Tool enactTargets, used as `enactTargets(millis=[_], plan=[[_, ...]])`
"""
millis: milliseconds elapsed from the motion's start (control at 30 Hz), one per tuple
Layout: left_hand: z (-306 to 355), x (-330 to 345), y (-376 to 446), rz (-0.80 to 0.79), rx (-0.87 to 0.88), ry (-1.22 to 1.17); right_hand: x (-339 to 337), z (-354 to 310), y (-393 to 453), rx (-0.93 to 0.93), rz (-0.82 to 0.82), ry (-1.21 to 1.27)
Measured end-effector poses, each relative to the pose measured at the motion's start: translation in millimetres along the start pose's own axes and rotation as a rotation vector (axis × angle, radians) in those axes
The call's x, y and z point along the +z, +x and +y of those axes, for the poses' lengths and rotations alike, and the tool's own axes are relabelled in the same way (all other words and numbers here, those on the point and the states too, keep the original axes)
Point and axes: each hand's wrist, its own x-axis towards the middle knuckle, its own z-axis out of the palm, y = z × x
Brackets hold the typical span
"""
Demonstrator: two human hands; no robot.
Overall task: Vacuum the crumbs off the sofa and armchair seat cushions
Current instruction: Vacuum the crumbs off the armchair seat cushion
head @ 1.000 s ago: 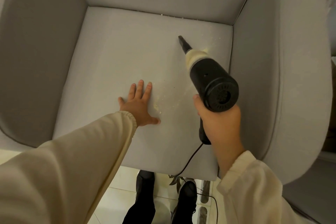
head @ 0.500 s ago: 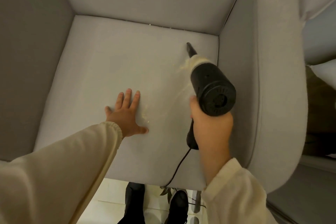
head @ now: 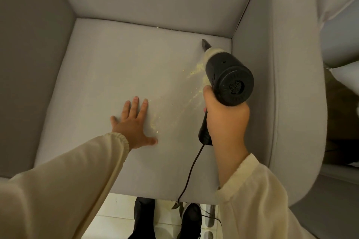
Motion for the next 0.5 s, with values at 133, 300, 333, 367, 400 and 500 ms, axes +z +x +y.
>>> enactTargets(millis=[133, 300, 333, 367, 400, 500], plan=[[1, 0, 0, -0.003, -0.006, -0.002, -5, 1, -4, 0.022, 0.052, 0.037], [1, 0, 1, 0.006, -0.006, -0.019, -4, 19, -32, 0.055, -0.009, -0.048], [0, 0, 1, 0.006, -0.006, -0.024, -5, 23, -37, 0.069, -0.047, -0.063], [0, 0, 1, 0.008, -0.005, -0.023, -7, 26, -40, 0.076, -0.076, -0.071], [0, 0, 0, 0.01, -0.004, -0.02, -8, 27, -42, 0.067, -0.087, -0.071], [0, 1, 0, 0.016, -0.002, -0.015, -11, 23, -41, -0.006, -0.007, -0.033]])
